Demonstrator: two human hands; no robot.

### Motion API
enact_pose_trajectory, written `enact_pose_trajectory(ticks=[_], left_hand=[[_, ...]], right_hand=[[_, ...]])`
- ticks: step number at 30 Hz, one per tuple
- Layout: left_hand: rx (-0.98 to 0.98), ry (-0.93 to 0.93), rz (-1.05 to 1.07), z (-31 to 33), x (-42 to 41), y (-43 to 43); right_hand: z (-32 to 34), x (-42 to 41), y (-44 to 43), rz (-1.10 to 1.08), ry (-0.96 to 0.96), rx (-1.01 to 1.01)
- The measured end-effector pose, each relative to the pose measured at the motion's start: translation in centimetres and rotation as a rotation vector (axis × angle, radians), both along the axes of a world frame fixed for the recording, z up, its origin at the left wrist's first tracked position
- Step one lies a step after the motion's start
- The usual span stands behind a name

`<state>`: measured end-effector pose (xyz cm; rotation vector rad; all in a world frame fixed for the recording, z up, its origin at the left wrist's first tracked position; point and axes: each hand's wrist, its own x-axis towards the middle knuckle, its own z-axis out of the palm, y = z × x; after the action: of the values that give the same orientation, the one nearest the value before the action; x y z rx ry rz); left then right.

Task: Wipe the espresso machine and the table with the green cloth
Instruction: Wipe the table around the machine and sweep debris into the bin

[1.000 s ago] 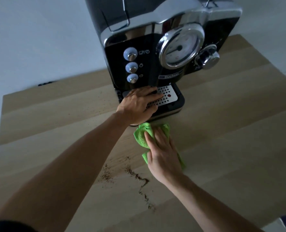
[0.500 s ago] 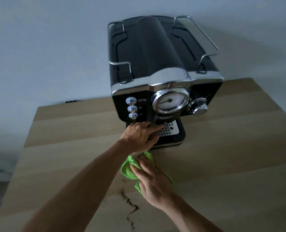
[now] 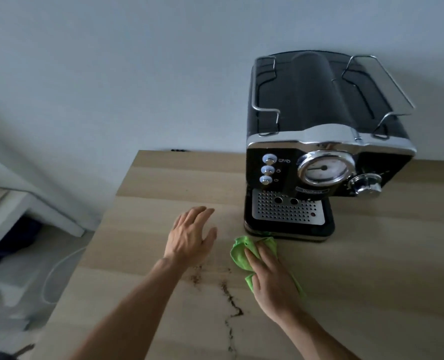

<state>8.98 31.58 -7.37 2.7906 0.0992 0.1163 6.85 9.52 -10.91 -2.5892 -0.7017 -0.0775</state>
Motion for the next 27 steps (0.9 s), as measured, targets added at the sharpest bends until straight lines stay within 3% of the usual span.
enact_pose_trajectory(ticks=[6, 13, 22, 27], left_hand=[[0.071, 0.061, 0.114, -1.9, -1.9, 6.2], [0.073, -0.051, 0.048, -2.9, -1.2, 8.7], [0.015, -0.125, 0.011, -3.0, -1.1, 9.3], [0.0, -0.112, 0.028, -3.0, -0.9, 9.4]], right_hand=[[0.6, 0.5, 1.7, -0.095, 0.071, 0.199], [5.8, 5.5, 8.6, -0.038, -0.018, 0.273], [4.7, 22.4, 15.7, -0.069, -0.025, -0.228], [0.7, 26.7, 16.3, -0.193, 0.113, -0.412]])
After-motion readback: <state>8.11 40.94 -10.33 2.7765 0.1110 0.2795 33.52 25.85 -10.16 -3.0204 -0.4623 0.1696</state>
